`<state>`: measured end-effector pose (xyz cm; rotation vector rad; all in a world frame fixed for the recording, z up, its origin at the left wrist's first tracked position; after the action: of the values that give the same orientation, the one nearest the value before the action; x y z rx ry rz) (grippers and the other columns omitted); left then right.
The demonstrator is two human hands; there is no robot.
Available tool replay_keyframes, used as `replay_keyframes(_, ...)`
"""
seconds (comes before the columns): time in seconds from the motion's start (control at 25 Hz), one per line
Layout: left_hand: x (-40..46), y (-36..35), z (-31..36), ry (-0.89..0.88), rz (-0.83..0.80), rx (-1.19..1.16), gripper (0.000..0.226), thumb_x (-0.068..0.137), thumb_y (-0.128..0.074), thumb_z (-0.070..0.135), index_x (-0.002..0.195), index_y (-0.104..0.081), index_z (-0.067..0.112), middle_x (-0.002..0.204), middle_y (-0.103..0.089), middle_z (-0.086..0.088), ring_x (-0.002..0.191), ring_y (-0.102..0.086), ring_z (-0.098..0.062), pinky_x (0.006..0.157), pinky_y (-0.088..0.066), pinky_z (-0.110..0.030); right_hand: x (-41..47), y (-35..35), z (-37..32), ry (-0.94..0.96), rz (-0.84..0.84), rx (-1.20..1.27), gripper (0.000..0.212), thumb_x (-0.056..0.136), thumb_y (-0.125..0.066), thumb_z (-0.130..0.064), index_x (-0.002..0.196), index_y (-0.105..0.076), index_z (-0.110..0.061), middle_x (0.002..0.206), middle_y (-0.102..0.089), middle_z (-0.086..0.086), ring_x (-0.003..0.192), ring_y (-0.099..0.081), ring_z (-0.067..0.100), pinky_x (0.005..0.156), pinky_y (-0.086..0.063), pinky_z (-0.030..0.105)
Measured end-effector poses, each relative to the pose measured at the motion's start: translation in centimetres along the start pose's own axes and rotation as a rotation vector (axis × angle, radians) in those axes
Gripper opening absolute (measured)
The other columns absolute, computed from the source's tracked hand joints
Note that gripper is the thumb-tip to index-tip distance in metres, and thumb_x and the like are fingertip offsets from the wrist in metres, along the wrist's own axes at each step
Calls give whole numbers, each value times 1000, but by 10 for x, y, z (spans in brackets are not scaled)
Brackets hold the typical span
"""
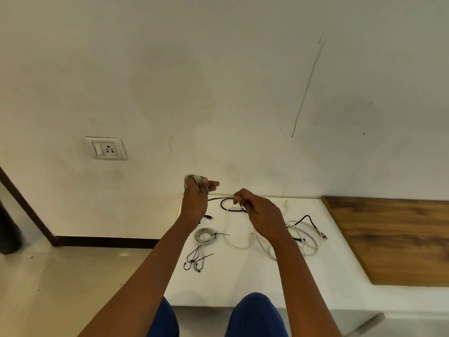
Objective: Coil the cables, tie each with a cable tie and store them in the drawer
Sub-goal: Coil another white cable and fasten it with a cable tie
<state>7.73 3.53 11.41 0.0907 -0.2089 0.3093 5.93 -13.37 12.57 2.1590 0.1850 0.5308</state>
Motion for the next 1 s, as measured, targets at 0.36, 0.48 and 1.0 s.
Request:
replay_keyframes(0.36,-32,-23,-23,130,-407,101,32,103,-33,31,97,-56,9,64,-56,1,50,-47,-6,60,-41,-17,23,8,11,36,151,172,16,97,-48,-14,88,-60,-17,80,-63,-14,75,-57,0,67,-43,19)
replay_keyframes(0.48,-38,-24,-24,251,-503,-29,49,101,-28,44,99,-64,11,54,-46,5,47,-39,-10,52,-37,-17,29,6,18,-25,120,323,11,92,-56,-8,86,-65,-6,73,-61,-25,69,-56,-17,63,-38,3)
replay_keyframes(1.0,-34,-23,-6,509,-369,-1072,32,100,-36,31,82,-54,11,48,-36,6,37,-35,-7,44,-39,-18,14,-50,17,-161,-7,417,27,94,-40,4,108,-63,-2,77,-55,-6,65,-45,0,63,-35,6)
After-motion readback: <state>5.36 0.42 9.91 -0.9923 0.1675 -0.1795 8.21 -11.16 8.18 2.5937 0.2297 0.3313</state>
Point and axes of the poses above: each hand's wrist, its own x-axis towards the middle knuckle, its own y-axis out of the back of the hand, z = x × y, the point moved 4 cm from there along x, towards the middle knuckle
